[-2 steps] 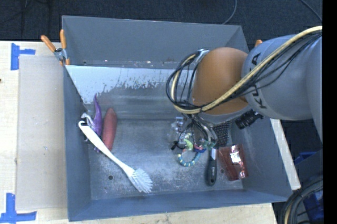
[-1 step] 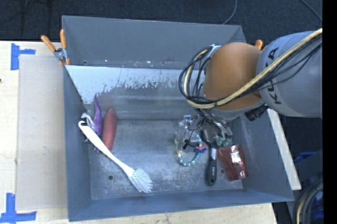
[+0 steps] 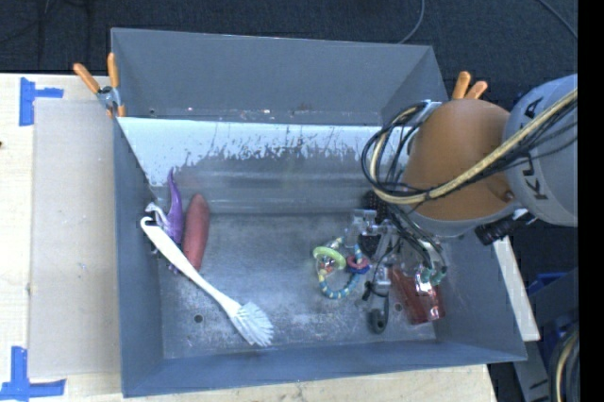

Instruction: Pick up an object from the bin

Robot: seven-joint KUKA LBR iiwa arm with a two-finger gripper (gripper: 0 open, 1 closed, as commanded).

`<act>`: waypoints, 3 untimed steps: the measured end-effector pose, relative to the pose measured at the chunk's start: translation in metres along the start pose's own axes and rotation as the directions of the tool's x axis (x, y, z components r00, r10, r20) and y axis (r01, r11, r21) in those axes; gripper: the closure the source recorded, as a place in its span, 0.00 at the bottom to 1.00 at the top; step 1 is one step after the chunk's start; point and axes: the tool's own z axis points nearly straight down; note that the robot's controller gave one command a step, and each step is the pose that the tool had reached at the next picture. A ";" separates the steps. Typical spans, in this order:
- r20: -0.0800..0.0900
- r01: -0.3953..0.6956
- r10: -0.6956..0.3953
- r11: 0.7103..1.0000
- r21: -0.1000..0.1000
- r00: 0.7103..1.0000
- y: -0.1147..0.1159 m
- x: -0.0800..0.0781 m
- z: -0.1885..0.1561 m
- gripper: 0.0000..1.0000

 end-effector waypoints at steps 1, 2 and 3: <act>0.002 0.002 -0.002 1.000 0.000 1.000 0.001 -0.001 0.000 0.00; 0.004 0.001 -0.001 1.000 0.000 1.000 -0.031 -0.023 0.052 0.00; -0.003 -0.029 0.029 1.000 0.000 1.000 -0.043 -0.023 0.086 0.00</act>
Offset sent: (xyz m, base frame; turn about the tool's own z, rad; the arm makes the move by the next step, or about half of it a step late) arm 0.0224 -0.0394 -0.0636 0.0012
